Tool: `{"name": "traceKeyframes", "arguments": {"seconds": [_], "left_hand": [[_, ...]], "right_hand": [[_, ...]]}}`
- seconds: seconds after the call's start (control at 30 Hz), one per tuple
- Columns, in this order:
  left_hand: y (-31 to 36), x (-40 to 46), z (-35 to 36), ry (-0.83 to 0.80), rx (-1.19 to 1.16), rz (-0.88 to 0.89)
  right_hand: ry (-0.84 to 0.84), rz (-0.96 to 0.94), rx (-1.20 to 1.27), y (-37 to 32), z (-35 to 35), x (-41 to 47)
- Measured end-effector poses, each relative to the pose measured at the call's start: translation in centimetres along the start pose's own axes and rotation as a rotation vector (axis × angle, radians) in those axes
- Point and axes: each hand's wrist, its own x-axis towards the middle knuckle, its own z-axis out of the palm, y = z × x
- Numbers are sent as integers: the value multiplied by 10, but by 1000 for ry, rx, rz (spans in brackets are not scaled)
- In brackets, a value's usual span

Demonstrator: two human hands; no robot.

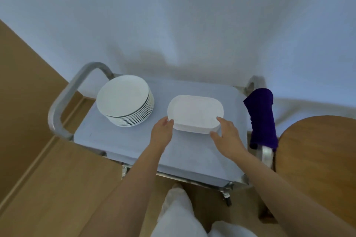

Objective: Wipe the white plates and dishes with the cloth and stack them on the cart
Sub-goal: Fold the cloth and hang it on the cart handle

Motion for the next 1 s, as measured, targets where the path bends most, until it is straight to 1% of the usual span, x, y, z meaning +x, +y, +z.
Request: {"name": "traceKeyframes", "arguments": {"seconds": [0.07, 0.13, 0.27, 0.33, 0.4, 0.47, 0.53, 0.6, 0.67, 0.8, 1.0], "left_hand": [[-8, 15, -5, -28, -17, -24], [-15, 32, -8, -79, -29, -50], [-26, 68, -9, -197, -39, -88], [-29, 81, -6, -263, -43, -98], [-32, 94, -3, -329, -57, -133], [-33, 104, 0, -372, -98, -189], [-33, 110, 4, -395, -125, -222], [-32, 115, 8, -423, -149, -201], [-30, 115, 9, -413, -203, -172], [-31, 115, 10, -312, -256, -188], [-29, 121, 7, -313, -262, -217]], "right_hand": [[17, 49, 4, -4, 11, 13], [72, 99, -11, -8, 22, 30], [114, 248, -115, -13, 42, 66], [194, 293, -92, -13, 49, 77], [307, 302, 41, -11, 54, 87], [392, 359, 259, -7, 53, 93], [420, 450, 427, -1, 47, 96], [410, 498, 519, 3, 44, 98], [414, 503, 571, 4, 46, 99], [439, 496, 589, 2, 53, 104], [437, 494, 589, -1, 58, 104]]}}
